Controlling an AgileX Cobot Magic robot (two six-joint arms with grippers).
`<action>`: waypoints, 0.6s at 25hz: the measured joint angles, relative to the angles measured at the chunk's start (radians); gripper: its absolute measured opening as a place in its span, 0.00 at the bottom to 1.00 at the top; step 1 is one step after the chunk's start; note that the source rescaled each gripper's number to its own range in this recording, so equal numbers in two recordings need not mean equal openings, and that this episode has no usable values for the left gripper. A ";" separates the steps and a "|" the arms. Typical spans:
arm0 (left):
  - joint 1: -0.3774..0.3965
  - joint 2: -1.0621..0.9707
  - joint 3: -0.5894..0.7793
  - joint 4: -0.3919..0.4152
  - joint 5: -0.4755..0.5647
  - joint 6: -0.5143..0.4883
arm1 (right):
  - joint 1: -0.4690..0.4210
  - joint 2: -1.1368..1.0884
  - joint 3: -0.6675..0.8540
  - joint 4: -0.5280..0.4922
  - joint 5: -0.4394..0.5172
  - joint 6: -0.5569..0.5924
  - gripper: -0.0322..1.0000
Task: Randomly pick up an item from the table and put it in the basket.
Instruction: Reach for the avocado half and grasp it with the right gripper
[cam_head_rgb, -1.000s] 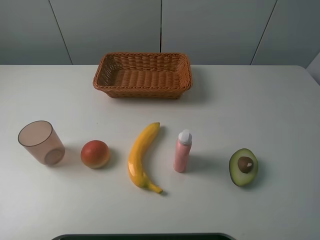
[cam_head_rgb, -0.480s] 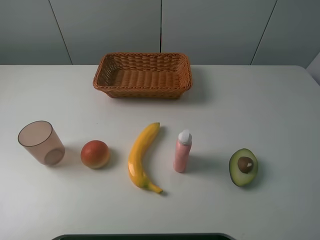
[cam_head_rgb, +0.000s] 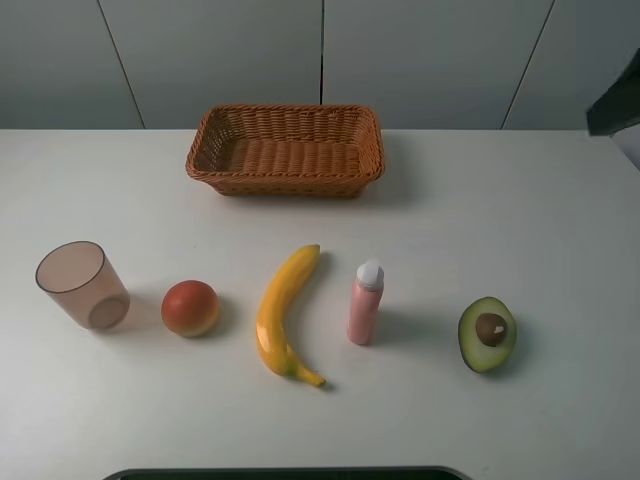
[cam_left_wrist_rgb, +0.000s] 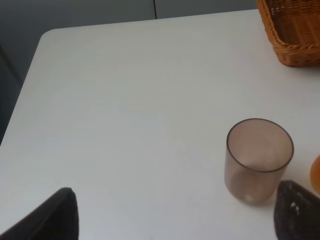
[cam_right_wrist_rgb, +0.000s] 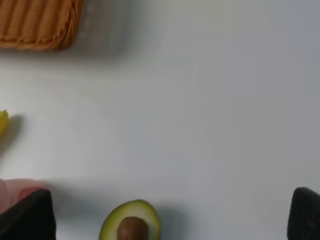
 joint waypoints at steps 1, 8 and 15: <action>0.000 0.000 0.000 0.000 0.000 0.000 | 0.000 0.041 0.008 0.009 -0.002 0.014 1.00; 0.000 0.000 0.000 0.000 0.000 0.000 | 0.081 0.194 0.137 0.012 -0.085 0.180 1.00; 0.000 0.000 0.000 0.000 0.000 0.000 | 0.172 0.211 0.336 0.077 -0.278 0.258 1.00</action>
